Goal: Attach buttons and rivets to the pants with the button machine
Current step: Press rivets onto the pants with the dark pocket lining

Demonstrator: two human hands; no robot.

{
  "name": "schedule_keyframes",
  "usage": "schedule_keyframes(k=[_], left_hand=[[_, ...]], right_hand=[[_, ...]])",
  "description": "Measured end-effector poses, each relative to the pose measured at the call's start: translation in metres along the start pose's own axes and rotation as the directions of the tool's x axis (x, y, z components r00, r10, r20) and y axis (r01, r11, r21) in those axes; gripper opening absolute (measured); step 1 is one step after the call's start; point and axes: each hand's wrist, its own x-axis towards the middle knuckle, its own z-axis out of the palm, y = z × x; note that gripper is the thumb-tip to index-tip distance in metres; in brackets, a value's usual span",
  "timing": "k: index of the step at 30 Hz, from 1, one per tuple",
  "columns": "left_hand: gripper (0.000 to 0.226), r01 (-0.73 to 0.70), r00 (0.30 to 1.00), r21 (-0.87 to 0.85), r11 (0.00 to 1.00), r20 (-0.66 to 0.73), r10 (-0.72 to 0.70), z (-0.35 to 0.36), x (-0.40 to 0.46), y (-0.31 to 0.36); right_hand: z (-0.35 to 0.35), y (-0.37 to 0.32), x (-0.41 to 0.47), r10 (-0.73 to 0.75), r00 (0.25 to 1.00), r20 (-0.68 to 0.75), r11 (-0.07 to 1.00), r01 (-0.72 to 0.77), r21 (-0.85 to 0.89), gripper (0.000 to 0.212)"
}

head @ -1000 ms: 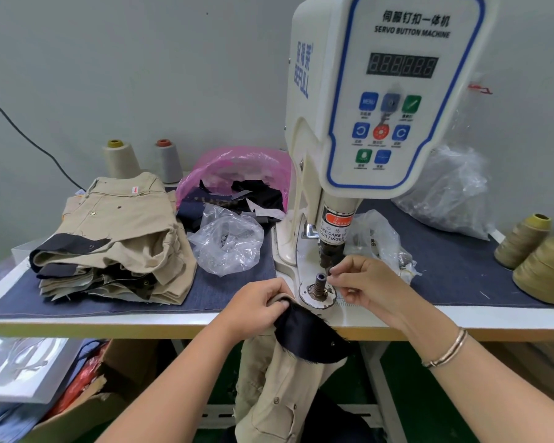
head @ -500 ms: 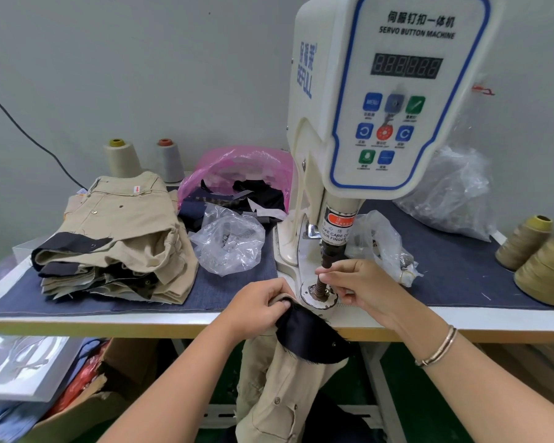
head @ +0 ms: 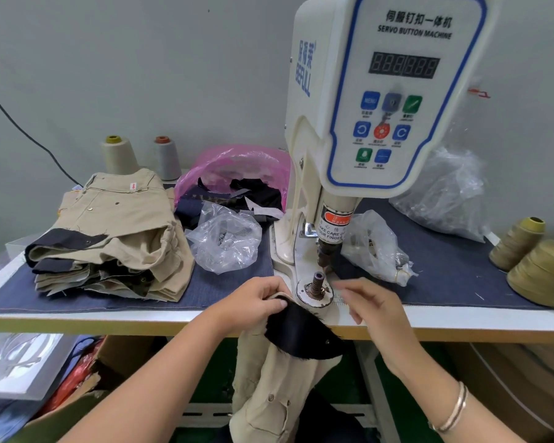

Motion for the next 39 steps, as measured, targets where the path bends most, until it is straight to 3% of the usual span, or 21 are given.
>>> schedule_keyframes(k=[3,7,10,13,16,21,26,34,39], left_hand=[[0.019,0.005,0.989,-0.107,0.994,0.145,0.011,-0.004,-0.004,0.019],[0.025,-0.014,0.947,-0.156,0.988,0.314,0.063,-0.005,-0.008,0.051],[0.023,-0.021,0.929,-0.152,0.988,0.362,0.075,-0.012,-0.008,0.063],[0.015,-0.007,0.946,-0.159,0.987,0.319,0.058,-0.021,-0.004,0.059],[0.007,-0.015,0.976,-0.034,0.999,0.216,0.022,-0.026,0.004,0.046],[0.026,0.046,0.995,0.147,0.988,0.077,-0.058,-0.018,0.014,0.028],[0.025,0.006,1.0,-0.004,1.0,-0.006,-0.006,-0.016,0.022,0.023],[0.027,0.042,0.999,-0.241,0.97,-0.023,-0.049,-0.006,0.026,0.011],[0.034,0.033,0.999,-0.295,0.955,-0.02,-0.041,-0.003,0.032,0.009]], right_hand=[[0.005,0.002,-0.021,-0.112,0.992,0.051,0.975,0.12,-0.189,0.036],[0.008,0.002,-0.028,0.077,0.966,0.248,0.991,-0.047,-0.127,0.039],[0.002,-0.001,-0.024,0.148,0.95,0.275,0.98,-0.104,-0.169,0.012],[-0.013,-0.006,-0.014,0.108,0.963,0.248,0.98,-0.062,-0.188,0.025],[-0.025,-0.016,0.001,0.115,0.963,0.244,0.993,-0.111,-0.029,0.024],[-0.027,-0.006,0.026,0.156,0.97,0.188,0.983,-0.172,0.068,0.019],[-0.02,0.005,0.039,0.214,0.972,0.099,0.933,-0.234,0.273,0.022],[-0.014,0.016,0.043,0.214,0.976,0.045,0.934,-0.218,0.283,0.023],[-0.016,0.021,0.045,0.244,0.97,0.008,0.918,-0.233,0.32,0.019]])
